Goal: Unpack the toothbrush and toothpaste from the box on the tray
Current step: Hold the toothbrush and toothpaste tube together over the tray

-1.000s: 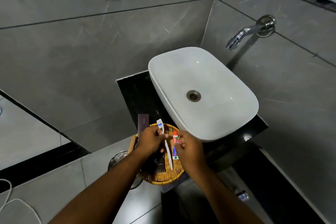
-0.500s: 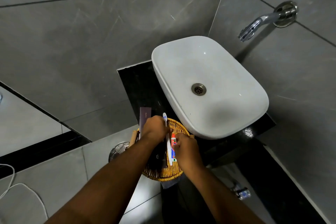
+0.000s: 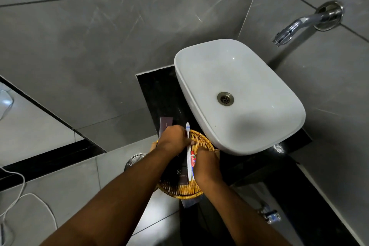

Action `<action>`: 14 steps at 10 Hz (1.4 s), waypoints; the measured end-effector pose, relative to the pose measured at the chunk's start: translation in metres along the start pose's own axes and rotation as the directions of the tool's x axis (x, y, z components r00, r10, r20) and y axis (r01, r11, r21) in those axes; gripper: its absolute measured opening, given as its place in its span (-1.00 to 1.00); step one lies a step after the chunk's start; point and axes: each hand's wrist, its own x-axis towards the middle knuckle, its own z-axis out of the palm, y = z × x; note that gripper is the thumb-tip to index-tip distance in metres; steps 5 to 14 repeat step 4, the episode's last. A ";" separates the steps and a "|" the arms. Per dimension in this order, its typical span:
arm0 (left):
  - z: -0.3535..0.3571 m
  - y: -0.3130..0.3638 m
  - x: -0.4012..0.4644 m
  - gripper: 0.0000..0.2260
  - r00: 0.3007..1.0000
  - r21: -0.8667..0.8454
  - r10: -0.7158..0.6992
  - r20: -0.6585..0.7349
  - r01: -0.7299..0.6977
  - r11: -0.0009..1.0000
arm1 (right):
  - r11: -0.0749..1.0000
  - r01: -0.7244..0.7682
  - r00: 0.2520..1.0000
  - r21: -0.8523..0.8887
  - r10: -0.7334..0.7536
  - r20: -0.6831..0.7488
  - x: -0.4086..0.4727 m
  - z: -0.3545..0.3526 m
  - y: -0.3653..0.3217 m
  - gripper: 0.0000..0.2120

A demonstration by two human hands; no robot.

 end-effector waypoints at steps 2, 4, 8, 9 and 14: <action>-0.023 -0.016 -0.019 -0.76 0.995 0.049 0.073 -0.069 -0.070 0.996 | 0.995 0.069 0.998 -0.078 -0.069 0.006 -0.001 -0.016 -0.004 -0.81; -0.070 -0.032 -0.043 -0.78 0.981 0.134 0.160 -0.110 -0.144 0.980 | 0.987 0.161 0.981 -0.010 -0.161 -0.109 -0.003 -0.056 -0.025 -0.91; -0.070 -0.032 -0.043 -0.78 0.981 0.134 0.160 -0.110 -0.144 0.980 | 0.987 0.161 0.981 -0.010 -0.161 -0.109 -0.003 -0.056 -0.025 -0.91; -0.070 -0.032 -0.043 -0.78 0.981 0.134 0.160 -0.110 -0.144 0.980 | 0.987 0.161 0.981 -0.010 -0.161 -0.109 -0.003 -0.056 -0.025 -0.91; -0.070 -0.032 -0.043 -0.78 0.981 0.134 0.160 -0.110 -0.144 0.980 | 0.987 0.161 0.981 -0.010 -0.161 -0.109 -0.003 -0.056 -0.025 -0.91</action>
